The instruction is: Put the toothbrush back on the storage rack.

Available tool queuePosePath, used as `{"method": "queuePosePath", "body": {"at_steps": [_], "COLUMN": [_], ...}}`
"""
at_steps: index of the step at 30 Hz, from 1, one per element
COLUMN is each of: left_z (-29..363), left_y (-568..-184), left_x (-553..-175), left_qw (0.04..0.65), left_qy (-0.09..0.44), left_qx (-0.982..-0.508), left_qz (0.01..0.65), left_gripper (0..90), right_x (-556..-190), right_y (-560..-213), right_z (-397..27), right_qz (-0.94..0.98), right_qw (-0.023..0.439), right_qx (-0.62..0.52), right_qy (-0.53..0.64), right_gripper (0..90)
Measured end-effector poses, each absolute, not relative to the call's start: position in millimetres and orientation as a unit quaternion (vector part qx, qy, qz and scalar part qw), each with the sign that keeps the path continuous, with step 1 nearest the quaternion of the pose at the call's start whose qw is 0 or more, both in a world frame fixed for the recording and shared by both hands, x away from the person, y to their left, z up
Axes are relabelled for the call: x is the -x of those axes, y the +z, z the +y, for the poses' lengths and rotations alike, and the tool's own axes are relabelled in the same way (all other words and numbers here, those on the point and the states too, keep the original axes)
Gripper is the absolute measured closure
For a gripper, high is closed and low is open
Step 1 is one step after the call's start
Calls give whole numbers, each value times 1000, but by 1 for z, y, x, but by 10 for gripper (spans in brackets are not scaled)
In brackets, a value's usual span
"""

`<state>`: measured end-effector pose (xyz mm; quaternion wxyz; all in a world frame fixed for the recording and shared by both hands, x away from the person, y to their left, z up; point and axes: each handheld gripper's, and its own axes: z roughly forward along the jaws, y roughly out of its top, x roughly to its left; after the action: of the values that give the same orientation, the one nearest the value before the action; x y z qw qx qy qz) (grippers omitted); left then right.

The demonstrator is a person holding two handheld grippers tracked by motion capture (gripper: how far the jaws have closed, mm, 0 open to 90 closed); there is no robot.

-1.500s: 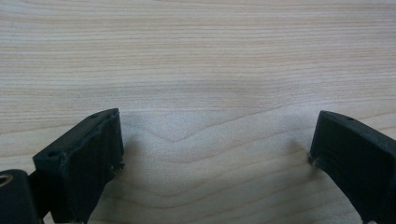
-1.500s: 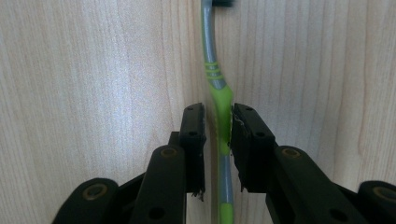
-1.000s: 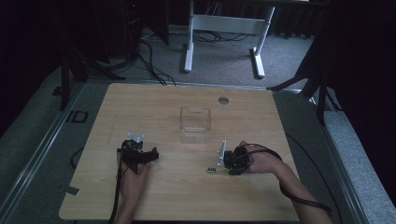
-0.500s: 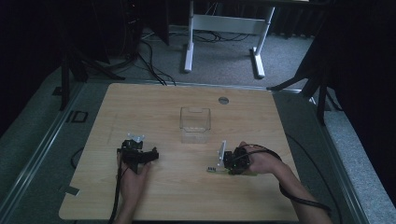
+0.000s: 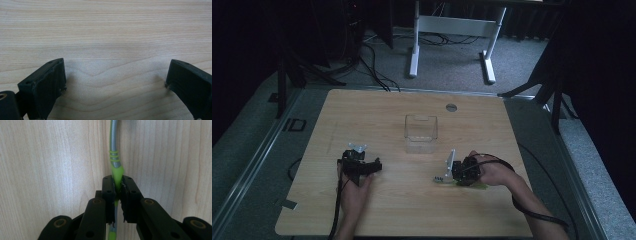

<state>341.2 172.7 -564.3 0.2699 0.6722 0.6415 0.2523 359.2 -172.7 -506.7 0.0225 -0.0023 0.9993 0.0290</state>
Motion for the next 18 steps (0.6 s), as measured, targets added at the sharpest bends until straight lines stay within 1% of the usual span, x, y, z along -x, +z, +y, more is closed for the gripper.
{"method": "queuePosePath", "body": {"at_steps": [9,18], "left_z": [173,173], "left_y": [-564,-564], "left_x": [-341,-341], "left_qw": [270,270], "left_qy": [252,252], "left_qx": [-672,-672], "left_qz": [642,642], "left_gripper": [30,30], "right_x": [-360,-362], "right_y": [-504,-493], "right_z": [-173,-176], "right_qz": [999,998], "right_qw": [32,44], "right_qx": [1,-5], "right_qy": [28,40], "right_gripper": [820,820]}}
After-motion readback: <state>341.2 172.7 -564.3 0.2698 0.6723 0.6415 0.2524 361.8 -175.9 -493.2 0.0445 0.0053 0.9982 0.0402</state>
